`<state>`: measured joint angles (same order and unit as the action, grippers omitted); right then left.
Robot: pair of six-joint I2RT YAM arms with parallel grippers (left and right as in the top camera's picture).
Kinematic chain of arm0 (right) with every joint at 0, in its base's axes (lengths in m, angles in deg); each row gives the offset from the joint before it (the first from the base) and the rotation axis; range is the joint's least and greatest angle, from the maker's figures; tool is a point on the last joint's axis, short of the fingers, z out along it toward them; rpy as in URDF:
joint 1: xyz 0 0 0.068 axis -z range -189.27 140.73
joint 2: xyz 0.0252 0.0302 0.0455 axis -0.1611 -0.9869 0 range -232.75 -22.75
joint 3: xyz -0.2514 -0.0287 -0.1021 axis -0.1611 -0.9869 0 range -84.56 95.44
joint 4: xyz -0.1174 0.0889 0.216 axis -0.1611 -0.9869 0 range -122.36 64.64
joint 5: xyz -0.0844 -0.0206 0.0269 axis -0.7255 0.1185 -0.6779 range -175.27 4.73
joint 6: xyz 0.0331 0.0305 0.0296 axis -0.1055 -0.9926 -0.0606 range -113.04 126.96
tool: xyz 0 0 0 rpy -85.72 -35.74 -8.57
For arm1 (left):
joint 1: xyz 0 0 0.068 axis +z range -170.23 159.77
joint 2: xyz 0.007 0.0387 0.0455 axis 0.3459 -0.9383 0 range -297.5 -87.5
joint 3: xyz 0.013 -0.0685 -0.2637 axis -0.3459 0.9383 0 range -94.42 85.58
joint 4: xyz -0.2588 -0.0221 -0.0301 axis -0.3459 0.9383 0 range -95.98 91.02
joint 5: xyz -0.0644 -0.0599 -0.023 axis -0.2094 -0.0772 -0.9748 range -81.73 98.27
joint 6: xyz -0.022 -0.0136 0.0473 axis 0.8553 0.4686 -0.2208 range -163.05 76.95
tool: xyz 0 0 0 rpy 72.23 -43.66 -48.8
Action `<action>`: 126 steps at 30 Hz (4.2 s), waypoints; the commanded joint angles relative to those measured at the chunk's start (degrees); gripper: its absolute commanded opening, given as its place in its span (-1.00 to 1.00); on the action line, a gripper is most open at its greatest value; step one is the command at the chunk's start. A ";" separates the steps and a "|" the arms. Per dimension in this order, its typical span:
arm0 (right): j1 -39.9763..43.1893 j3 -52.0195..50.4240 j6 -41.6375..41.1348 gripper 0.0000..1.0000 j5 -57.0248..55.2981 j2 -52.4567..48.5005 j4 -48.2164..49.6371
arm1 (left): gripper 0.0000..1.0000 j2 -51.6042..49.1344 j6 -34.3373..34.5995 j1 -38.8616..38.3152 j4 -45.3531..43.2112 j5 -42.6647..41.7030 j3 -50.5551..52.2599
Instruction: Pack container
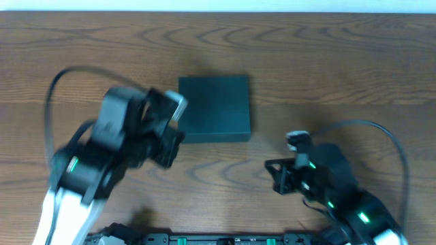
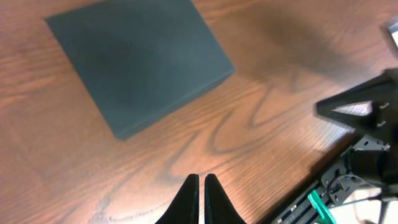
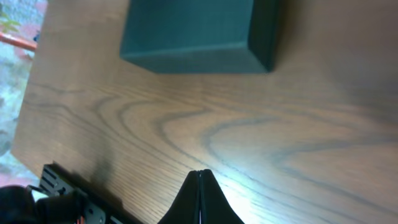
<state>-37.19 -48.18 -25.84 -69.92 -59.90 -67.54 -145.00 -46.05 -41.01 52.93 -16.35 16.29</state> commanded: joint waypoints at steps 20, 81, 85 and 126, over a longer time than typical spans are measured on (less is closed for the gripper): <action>-1.14 -2.91 -0.37 0.98 -8.50 18.01 -13.14 | 0.91 27.56 28.06 0.13 -14.05 0.63 33.42; -1.14 -2.91 -0.37 0.98 -8.50 18.01 -13.14 | 0.91 57.27 5.79 23.37 -19.80 5.73 59.65; -1.14 -2.91 -0.37 0.99 -8.50 18.01 -13.14 | 0.91 57.27 5.79 23.37 -19.80 5.73 59.65; 2.75 -26.32 5.22 0.99 -33.55 36.83 -3.82 | 0.91 57.27 5.79 23.39 -19.80 5.73 59.65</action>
<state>-34.99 -73.97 -21.22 -102.90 -23.70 -71.43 -88.19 -41.07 -17.97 33.15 -9.75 75.72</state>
